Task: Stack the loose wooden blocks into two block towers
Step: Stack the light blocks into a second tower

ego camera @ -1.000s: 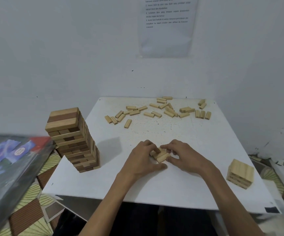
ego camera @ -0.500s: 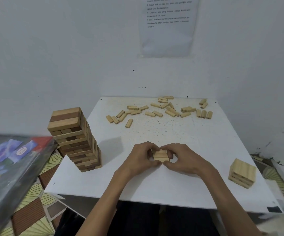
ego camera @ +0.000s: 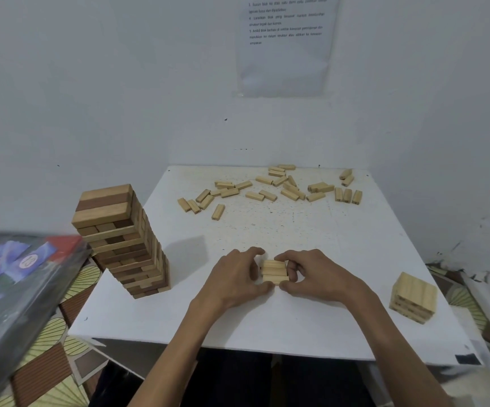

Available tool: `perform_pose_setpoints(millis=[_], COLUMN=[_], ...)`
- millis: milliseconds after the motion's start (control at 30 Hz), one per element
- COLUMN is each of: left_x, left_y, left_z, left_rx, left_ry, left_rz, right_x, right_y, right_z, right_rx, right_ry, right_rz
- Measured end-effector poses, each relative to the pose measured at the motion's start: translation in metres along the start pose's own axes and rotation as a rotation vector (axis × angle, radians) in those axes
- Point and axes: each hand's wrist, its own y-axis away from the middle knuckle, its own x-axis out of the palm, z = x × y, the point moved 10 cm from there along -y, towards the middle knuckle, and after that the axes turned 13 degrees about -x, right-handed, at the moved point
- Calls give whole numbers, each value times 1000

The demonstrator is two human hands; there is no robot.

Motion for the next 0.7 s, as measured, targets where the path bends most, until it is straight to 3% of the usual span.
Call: perform_pose_setpoints(millis=[400, 700], left_x=[8, 9], left_y=[-5, -7], left_z=[-7, -18], left_rx=[64, 160], left_ry=[13, -135], left_rz=[92, 179], right_x=[0, 2], right_y=[2, 1], right_z=[-2, -6], right_rx=[18, 39], right_ry=[35, 49], right_rz=[4, 11])
